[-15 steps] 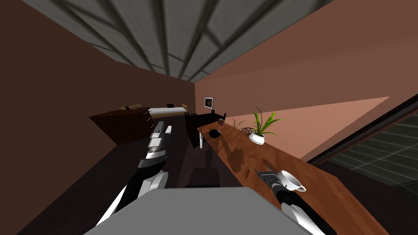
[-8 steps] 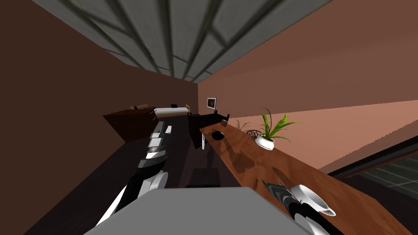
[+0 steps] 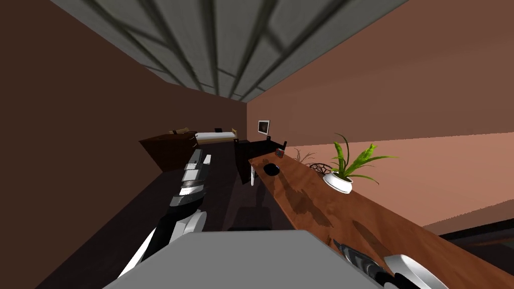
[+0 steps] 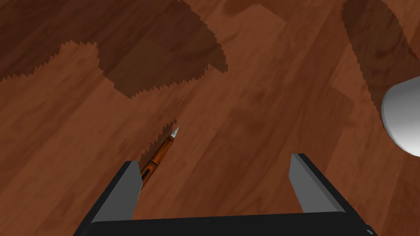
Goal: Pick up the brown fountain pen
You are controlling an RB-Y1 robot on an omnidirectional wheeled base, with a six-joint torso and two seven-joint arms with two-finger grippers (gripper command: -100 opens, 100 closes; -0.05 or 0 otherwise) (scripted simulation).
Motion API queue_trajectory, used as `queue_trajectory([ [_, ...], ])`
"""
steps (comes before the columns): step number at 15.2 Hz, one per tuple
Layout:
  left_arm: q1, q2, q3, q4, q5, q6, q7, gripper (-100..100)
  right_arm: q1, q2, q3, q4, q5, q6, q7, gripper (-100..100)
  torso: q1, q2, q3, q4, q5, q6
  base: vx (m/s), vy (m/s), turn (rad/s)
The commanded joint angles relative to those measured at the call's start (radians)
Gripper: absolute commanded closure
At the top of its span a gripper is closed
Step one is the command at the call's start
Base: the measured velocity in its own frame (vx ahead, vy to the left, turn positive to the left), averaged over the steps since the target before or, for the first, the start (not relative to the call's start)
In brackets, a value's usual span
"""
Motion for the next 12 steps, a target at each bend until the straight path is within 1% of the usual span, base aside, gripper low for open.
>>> queue_trajectory([
  [1, 0.0, 0.0, 0.0, 0.0, 0.0, 0.0, 0.0, 0, 0.007, 0.002, -0.009, 0.001, -0.005, 0.031, -0.025, -100, 0.0, 0.0, 0.0, 0.0, 0.0, 0.0, 0.059, 0.014, 0.042],
  [2, 0.0, 0.0, 0.0, 0.0, 0.0, 0.0, 0.0, 0, 0.016, -0.003, -0.027, 0.032, -0.033, 0.065, -0.063, -100, 0.0, 0.001, 0.0, 0.0, 0.0, 0.0, 0.062, 0.016, 0.11],
  [3, 0.0, 0.0, 0.0, 0.0, 0.0, 0.0, 0.0, 0, 0.016, -0.003, -0.027, 0.032, -0.033, 0.076, -0.068, -100, 0.0, 0.001, 0.001, 0.0, 0.0, 0.0, 0.068, 0.012, 0.11],
  [4, 0.0, 0.0, 0.0, 0.0, 0.0, 0.0, 0.0, 0, 0.024, -0.008, -0.044, 0.062, -0.06, 0.107, -0.103, -100, 0.0, 0.001, 0.001, 0.0, 0.0, 0.0, 0.089, 0.027, 0.121],
  [5, 0.0, 0.0, 0.0, 0.0, 0.0, 0.0, 0.0, 0, 0.024, -0.008, -0.044, 0.062, -0.06, 0.119, -0.11, -100, 0.0, 0.0, 0.0, 0.0, 0.0, 0.0, 0.103, 0.03, 0.106],
  [6, 0.0, 0.0, 0.0, 0.0, 0.0, 0.0, 0.0, 0, 0.031, -0.012, -0.06, 0.089, -0.085, 0.155, -0.147, -100, 0.001, -0.001, 0.0, 0.0, 0.0, 0.0, 0.12, 0.023, 0.157],
  [7, 0.0, 0.0, 0.0, 0.0, 0.0, 0.0, 0.0, 0, 0.031, -0.012, -0.06, 0.091, -0.085, 0.16, -0.15, -100, 0.0, -0.002, -0.001, 0.0, 0.0, 0.0, 0.107, 0.015, 0.109],
  [8, 0.0, 0.0, 0.0, 0.0, 0.0, 0.0, 0.0, 0, 0.039, -0.016, -0.075, 0.119, -0.11, 0.187, -0.178, -100, 0.0, -0.002, -0.001, 0.0, 0.0, 0.0, 0.104, 0.024, 0.108],
  [9, 0.0, 0.0, 0.0, 0.0, 0.0, 0.0, 0.0, 0, 0.039, -0.016, -0.075, 0.119, -0.11, 0.199, -0.188, -100, 0.0, -0.002, -0.001, 0.0, 0.0, 0.0, 0.091, 0.024, 0.088],
  [10, 0.0, 0.0, 0.0, 0.0, 0.0, 0.0, 0.0, 0, 0.046, -0.019, -0.09, 0.145, -0.133, 0.224, -0.211, -100, 0.0, -0.001, -0.001, 0.0, 0.0, 0.0, 0.089, 0.017, 0.116],
  [11, 0.0, 0.0, 0.0, 0.0, 0.0, 0.0, 0.0, 0, 0.046, -0.019, -0.09, 0.145, -0.133, 0.236, -0.224, -100, 0.0, -0.001, -0.001, 0.0, 0.0, 0.0, 0.082, 0.01, 0.095],
  [12, 0.0, 0.0, 0.0, 0.0, 0.0, 0.0, 0.0, 0, 0.052, -0.022, -0.104, 0.169, -0.154, 0.261, -0.249, -100, 0.0, -0.001, 0.0, 0.0, 0.0, 0.0, 0.083, 0.007, 0.106],
])
